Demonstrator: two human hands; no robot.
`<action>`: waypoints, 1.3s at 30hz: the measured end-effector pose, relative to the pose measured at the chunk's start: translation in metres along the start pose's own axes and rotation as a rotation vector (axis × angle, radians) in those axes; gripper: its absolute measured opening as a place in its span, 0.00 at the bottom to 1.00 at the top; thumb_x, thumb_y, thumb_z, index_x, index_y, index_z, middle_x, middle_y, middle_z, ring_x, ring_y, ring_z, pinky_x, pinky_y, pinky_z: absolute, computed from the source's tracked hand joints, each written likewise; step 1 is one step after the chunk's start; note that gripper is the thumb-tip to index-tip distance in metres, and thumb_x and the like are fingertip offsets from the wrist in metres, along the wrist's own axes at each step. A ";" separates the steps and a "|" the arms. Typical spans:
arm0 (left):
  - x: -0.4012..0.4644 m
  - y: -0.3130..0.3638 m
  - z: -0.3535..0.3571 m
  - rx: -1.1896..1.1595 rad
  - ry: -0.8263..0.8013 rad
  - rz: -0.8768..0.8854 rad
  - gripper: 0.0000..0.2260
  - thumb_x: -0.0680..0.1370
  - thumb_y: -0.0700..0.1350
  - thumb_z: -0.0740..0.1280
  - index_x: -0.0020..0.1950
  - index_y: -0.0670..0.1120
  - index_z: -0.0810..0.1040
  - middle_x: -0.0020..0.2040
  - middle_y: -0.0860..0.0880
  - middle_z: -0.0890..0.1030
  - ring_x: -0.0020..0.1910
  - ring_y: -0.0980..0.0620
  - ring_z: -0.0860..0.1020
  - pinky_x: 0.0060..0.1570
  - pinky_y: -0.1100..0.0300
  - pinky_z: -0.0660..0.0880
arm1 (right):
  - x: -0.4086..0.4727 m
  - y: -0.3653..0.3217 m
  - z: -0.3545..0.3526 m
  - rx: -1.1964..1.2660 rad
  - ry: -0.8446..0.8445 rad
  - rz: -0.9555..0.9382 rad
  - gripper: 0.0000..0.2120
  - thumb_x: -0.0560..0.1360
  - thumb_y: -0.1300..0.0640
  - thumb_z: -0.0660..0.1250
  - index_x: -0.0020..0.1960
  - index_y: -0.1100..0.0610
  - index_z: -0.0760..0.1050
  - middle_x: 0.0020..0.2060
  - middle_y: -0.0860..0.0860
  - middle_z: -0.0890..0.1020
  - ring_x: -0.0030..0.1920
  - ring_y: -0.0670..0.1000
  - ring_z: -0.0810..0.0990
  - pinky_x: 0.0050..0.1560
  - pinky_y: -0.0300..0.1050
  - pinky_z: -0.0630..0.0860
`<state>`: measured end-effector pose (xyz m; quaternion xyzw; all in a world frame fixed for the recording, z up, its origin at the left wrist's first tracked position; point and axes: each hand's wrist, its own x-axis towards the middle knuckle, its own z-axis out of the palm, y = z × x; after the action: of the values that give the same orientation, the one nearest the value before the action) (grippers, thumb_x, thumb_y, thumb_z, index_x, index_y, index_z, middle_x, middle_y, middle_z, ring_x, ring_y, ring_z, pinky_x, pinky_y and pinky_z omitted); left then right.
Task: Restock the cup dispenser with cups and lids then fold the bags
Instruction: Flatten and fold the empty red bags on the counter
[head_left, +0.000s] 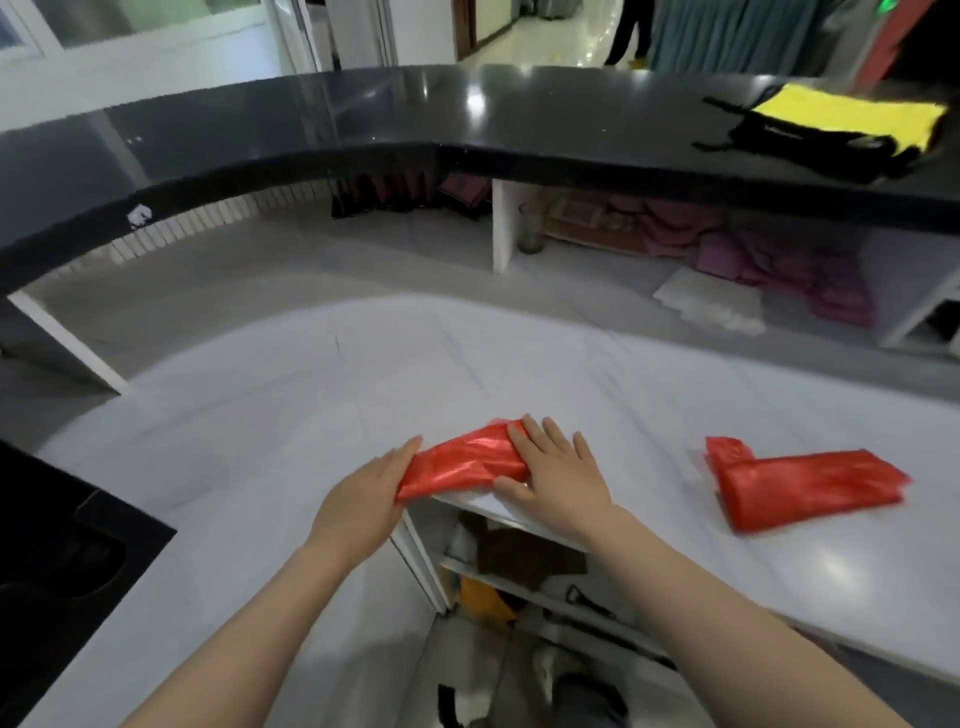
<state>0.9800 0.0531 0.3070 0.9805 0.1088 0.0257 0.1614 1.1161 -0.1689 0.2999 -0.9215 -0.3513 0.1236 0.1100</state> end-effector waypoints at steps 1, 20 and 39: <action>0.003 0.009 0.001 -0.007 -0.001 0.032 0.26 0.78 0.43 0.64 0.76 0.52 0.62 0.70 0.47 0.72 0.66 0.44 0.73 0.61 0.54 0.71 | -0.012 0.004 -0.003 0.024 0.027 0.027 0.38 0.76 0.31 0.50 0.79 0.46 0.42 0.79 0.48 0.45 0.78 0.52 0.43 0.75 0.57 0.44; 0.056 0.248 0.028 -0.207 0.107 0.580 0.25 0.71 0.33 0.72 0.68 0.43 0.75 0.66 0.41 0.76 0.63 0.39 0.76 0.57 0.44 0.75 | -0.158 0.144 -0.079 -0.253 0.610 0.143 0.30 0.69 0.63 0.74 0.70 0.52 0.72 0.71 0.57 0.71 0.71 0.63 0.66 0.67 0.68 0.60; 0.093 0.336 0.115 0.042 -0.218 0.404 0.37 0.72 0.62 0.67 0.77 0.61 0.53 0.78 0.50 0.56 0.74 0.48 0.59 0.70 0.56 0.59 | -0.163 0.295 -0.067 -0.045 0.155 0.117 0.29 0.76 0.39 0.57 0.76 0.37 0.53 0.77 0.41 0.56 0.77 0.47 0.53 0.74 0.51 0.53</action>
<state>1.1495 -0.2729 0.3077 0.9825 -0.1073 -0.0508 0.1435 1.2013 -0.5019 0.3022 -0.9495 -0.2900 0.0503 0.1088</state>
